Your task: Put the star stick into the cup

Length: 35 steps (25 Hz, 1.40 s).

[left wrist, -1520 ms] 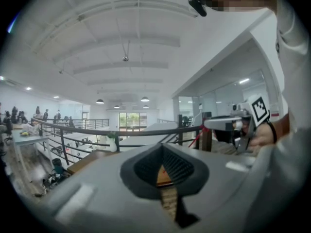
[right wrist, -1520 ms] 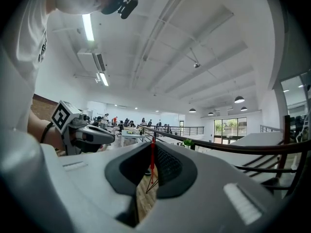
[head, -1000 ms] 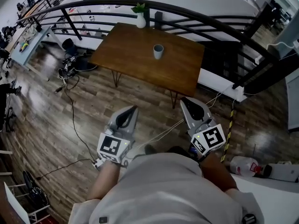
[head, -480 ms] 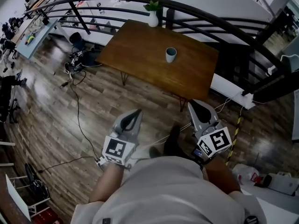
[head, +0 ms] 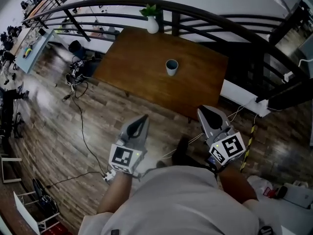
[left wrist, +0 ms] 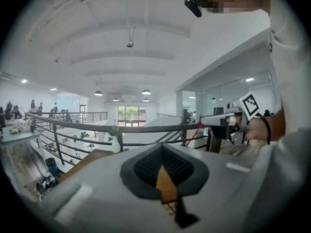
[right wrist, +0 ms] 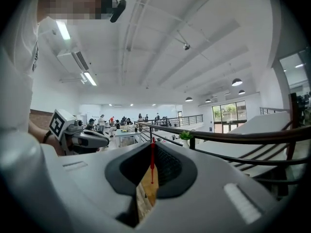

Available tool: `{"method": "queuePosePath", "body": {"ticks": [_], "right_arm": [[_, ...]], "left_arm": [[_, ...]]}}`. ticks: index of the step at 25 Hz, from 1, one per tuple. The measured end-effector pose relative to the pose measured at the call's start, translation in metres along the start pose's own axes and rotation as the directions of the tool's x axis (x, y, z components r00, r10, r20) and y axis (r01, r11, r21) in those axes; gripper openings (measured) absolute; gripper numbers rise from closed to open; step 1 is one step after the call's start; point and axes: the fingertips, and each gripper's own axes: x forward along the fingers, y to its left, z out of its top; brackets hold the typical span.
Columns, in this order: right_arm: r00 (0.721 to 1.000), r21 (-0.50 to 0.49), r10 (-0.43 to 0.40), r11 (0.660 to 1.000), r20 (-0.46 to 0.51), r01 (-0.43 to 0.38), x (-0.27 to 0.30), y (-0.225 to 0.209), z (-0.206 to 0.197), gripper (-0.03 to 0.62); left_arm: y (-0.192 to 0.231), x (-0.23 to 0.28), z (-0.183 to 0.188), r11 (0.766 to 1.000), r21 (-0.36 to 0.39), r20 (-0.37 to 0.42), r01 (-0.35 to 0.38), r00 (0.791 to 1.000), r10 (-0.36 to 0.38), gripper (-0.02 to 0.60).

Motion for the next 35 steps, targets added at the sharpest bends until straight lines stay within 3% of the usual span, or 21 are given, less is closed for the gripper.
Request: {"method": "queuePosePath", "body": {"ticks": [4,9,18,23,35], "right_arm": [[0.999,-0.002,-0.021,1.0,0.034,0.021,0.0,-0.063,0.023,0.023],[0.998,-0.028,-0.022,0.999,0.059,0.024,-0.009,-0.106,0.049,0.023],[0.99,-0.032,-0.113,0.993,0.082,0.116,0.017,-0.151,0.07,0.023],[0.981,-0.029,-0.176,0.984,0.08,0.178,0.05,-0.16,0.079,0.023],[0.944,-0.068,-0.32,0.943,0.081,0.325,0.17,-0.14,0.098,0.023]], "left_arm": [[-0.007,0.066,0.033,1.0,0.029,0.021,0.006,1.0,-0.006,0.002],[-0.022,0.118,0.068,0.997,0.075,0.043,0.033,0.998,-0.036,0.002],[-0.006,0.184,0.075,0.991,0.05,0.012,0.128,0.992,-0.128,0.002],[0.031,0.205,0.082,0.98,0.063,0.009,0.19,0.982,-0.191,0.002],[0.171,0.207,0.1,0.948,0.117,0.027,0.295,0.954,-0.3,0.002]]}}
